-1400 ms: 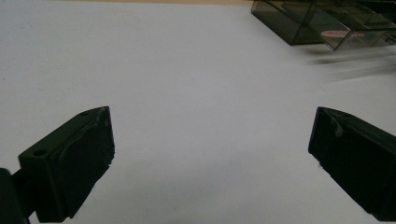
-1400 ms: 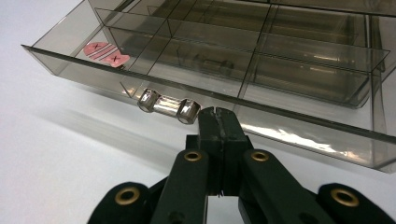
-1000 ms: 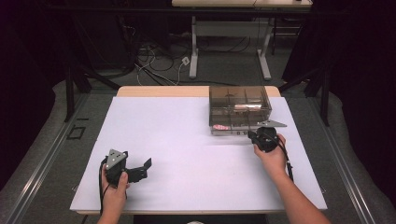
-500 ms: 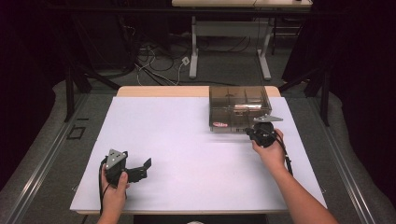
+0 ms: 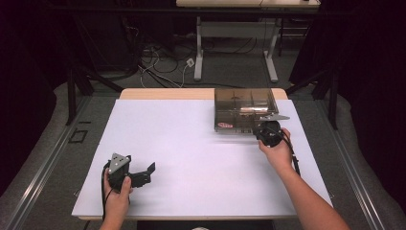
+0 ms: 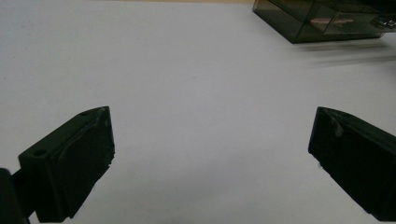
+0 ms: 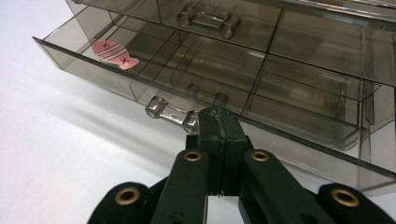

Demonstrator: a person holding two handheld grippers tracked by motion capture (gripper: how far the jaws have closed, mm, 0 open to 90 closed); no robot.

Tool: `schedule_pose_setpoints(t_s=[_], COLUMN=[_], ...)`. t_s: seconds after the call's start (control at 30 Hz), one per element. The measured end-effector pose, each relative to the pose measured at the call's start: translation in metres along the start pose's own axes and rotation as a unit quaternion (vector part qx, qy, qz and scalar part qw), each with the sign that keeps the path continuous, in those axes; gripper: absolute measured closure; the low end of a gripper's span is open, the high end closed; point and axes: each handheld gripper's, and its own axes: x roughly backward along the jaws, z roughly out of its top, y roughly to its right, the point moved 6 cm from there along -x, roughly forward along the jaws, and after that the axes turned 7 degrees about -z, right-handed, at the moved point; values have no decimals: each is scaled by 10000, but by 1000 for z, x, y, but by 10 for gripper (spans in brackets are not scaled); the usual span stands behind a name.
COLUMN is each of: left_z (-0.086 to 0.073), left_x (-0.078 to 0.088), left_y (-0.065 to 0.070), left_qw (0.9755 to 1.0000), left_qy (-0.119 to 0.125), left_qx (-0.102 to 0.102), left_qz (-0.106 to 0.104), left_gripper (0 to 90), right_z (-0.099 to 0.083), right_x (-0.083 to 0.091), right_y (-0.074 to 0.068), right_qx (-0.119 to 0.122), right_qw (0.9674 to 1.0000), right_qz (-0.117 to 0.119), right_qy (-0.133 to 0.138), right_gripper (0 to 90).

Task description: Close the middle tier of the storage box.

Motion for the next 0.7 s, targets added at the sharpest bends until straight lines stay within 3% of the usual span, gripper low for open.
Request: schedule_pose_setpoints(t_s=[0.7], left_z=[0], left_x=[0], left_y=[0], left_qw=[10000], left_qy=[9], left_qx=[2], left_qz=[-3], left_gripper=[4], right_z=[3], right_x=[-12], right_y=[7], right_qx=[-324], right_qw=[9994], right_qz=[-77], right_qy=[82], right_gripper=[900])
